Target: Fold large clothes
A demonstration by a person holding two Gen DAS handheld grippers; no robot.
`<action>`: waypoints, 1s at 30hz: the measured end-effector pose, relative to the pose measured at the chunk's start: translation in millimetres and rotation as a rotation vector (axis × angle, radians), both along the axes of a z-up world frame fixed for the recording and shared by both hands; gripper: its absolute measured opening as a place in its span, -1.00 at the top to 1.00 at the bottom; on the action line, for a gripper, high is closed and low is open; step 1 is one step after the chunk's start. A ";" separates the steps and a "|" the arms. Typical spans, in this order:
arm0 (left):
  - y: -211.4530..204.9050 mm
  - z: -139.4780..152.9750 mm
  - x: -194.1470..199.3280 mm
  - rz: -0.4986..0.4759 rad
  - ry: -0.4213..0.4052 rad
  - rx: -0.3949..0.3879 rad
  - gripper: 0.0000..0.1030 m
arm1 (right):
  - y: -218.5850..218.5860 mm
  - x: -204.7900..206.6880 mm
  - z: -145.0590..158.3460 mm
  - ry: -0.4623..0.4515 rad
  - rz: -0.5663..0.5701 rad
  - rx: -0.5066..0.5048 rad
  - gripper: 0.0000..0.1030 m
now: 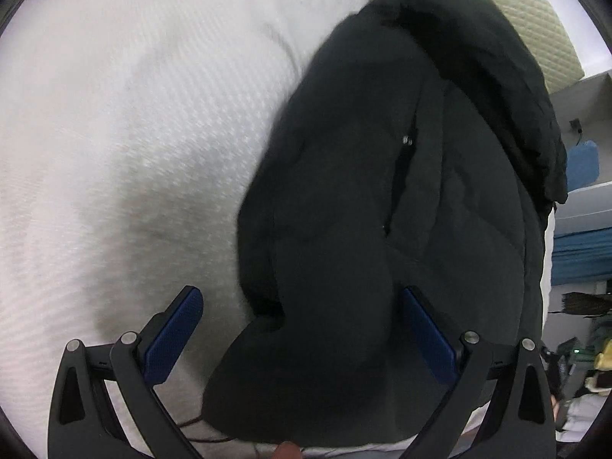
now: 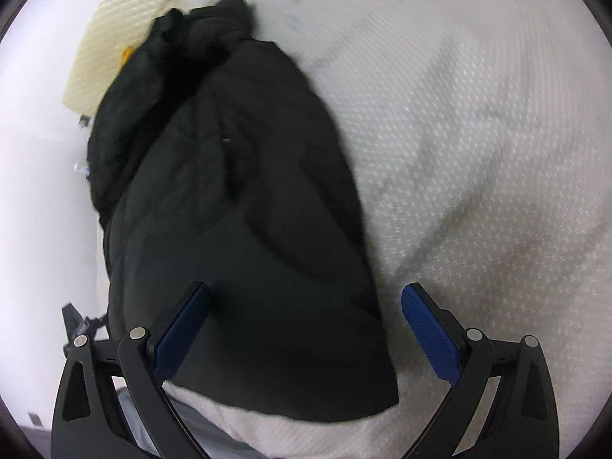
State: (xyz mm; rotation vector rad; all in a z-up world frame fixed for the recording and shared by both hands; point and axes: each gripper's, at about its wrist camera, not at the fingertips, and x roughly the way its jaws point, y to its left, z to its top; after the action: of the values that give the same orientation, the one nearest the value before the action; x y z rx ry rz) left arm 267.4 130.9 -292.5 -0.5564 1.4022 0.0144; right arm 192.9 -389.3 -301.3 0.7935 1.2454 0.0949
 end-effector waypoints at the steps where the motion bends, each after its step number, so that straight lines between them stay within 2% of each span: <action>1: -0.9 -2.9 2.0 -0.004 0.002 -0.016 -0.97 | 0.9 1.4 -8.5 0.016 -0.003 0.054 -0.95; 5: 1.5 -11.6 10.5 -0.007 0.001 -0.086 -0.97 | 11.5 5.4 -13.5 0.001 0.023 0.172 -0.95; 7: 3.3 -14.1 11.5 0.000 -0.005 -0.129 -0.97 | 16.7 9.9 -7.1 -0.053 0.052 0.225 -0.95; 9: 2.2 -12.7 14.0 -0.016 -0.030 -0.188 -0.87 | 22.4 11.0 3.1 -0.130 0.080 0.315 -0.95; 12: 1.8 -10.3 11.8 -0.023 -0.063 -0.220 -0.73 | 26.4 12.1 17.5 -0.209 0.100 0.387 -0.95; 14: 5.4 -10.9 12.6 -0.012 -0.068 -0.243 -0.67 | 24.8 13.8 17.0 -0.210 0.099 0.382 -0.95; 16: 6.7 -16.2 13.7 -0.005 -0.056 -0.246 -0.62 | 22.4 16.1 6.2 -0.161 0.077 0.350 -0.95; 18: 9.0 -18.3 16.5 0.001 -0.046 -0.257 -0.59 | 11.7 15.2 -12.8 -0.071 0.025 0.308 -0.95; 20: 6.8 -21.9 17.3 0.006 -0.043 -0.268 -0.55 | 5.4 14.1 -25.7 -0.021 -0.014 0.291 -0.88; 22: 5.6 -26.2 19.2 0.012 -0.043 -0.278 -0.49 | 7.5 16.4 -27.2 -0.020 0.000 0.274 -0.88; 24: 4.0 -28.1 20.3 0.014 -0.051 -0.297 -0.30 | 15.1 20.3 -24.0 -0.032 0.038 0.250 -0.91; 25: -1.1 -28.2 24.0 0.013 -0.055 -0.306 -0.23 | 19.7 23.4 -23.9 -0.039 0.050 0.260 -0.86; 27: -0.1 -25.7 22.5 0.010 -0.073 -0.332 0.04 | 27.4 25.7 -20.6 -0.062 0.080 0.309 -0.63; 29: -1.9 -23.8 20.1 0.017 -0.089 -0.343 0.25 | 32.9 27.9 -12.1 -0.103 0.112 0.324 -0.05; 30: -0.9 -20.1 18.4 0.035 -0.095 -0.349 0.41 | 34.8 28.9 -6.3 -0.127 0.123 0.326 0.11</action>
State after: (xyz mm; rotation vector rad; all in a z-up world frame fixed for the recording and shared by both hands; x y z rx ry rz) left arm 285.8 130.0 -312.6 -0.8589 1.3093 -0.2301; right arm 221.8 -354.5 -307.6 0.9745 1.1719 0.4507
